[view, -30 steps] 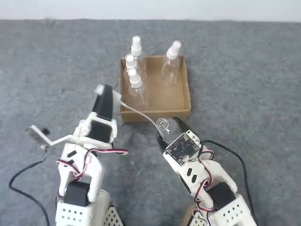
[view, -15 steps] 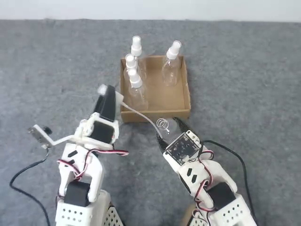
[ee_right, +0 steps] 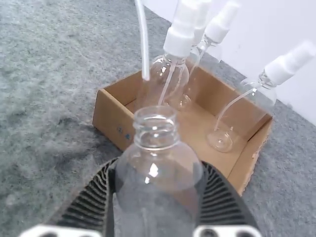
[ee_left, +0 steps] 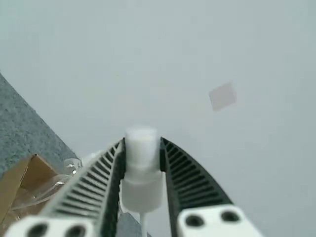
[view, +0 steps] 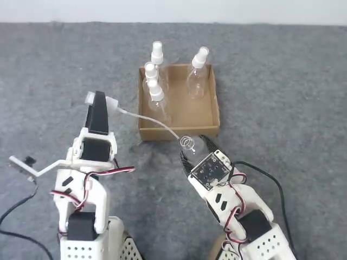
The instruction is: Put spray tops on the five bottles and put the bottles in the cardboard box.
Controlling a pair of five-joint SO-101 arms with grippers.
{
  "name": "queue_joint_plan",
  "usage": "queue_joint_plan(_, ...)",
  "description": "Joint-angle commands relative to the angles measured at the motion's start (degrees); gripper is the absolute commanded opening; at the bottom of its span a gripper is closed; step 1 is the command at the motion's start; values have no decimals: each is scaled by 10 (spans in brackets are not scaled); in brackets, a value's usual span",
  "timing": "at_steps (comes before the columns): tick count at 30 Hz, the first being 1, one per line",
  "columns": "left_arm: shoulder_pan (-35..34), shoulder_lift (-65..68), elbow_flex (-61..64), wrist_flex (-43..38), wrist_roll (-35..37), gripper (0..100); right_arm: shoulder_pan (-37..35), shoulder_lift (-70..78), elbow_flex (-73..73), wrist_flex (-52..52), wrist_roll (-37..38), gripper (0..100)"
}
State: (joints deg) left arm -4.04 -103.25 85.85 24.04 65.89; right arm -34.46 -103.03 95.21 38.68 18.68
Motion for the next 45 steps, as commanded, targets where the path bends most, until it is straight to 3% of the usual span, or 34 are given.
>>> queue_joint_plan(1,13,-13,-35,-17,6,11,-7,-8,12,3,5,69)
queue_joint_plan(24,33,-13,25,-18,-12,11,-7,-9,12,15,6,69)
queue_joint_plan(41,161,-13,51,23,-91,11,-7,-9,12,15,1,69)
queue_joint_plan(45,197,-13,51,24,-94,11,-7,-9,12,15,-41,69)
